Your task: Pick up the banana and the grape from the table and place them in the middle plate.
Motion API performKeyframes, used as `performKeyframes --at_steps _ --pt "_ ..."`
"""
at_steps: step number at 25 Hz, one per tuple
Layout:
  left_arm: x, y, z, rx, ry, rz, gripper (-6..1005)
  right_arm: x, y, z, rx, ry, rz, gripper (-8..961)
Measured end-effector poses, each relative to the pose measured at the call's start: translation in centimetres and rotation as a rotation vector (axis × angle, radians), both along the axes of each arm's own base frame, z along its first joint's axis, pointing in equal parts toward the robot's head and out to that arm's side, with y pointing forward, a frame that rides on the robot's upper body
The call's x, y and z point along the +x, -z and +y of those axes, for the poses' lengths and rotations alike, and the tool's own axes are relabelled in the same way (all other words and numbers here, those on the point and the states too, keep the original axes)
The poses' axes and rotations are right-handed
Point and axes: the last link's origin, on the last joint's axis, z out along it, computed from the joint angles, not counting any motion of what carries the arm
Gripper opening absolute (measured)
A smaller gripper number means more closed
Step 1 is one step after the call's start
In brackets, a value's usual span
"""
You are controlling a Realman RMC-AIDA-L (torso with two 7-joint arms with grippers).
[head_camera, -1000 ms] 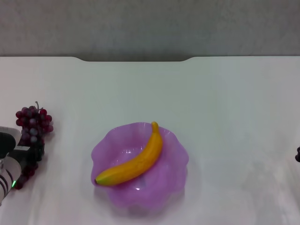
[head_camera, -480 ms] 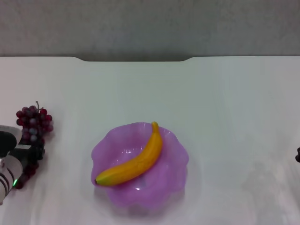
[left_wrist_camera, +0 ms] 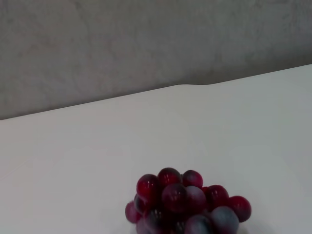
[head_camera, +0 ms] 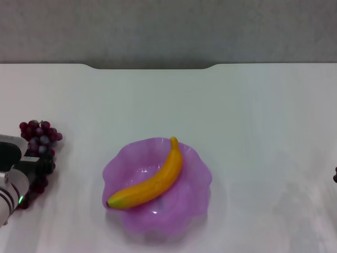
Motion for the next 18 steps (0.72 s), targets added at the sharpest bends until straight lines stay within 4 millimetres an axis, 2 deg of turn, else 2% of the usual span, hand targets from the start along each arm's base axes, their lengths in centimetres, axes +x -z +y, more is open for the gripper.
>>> performKeyframes --at_steps 18 --pt "0.08 -0.23 0.22 0.006 0.007 0.006 359 0.18 -0.18 0.04 0.002 0.003 -0.008 21"
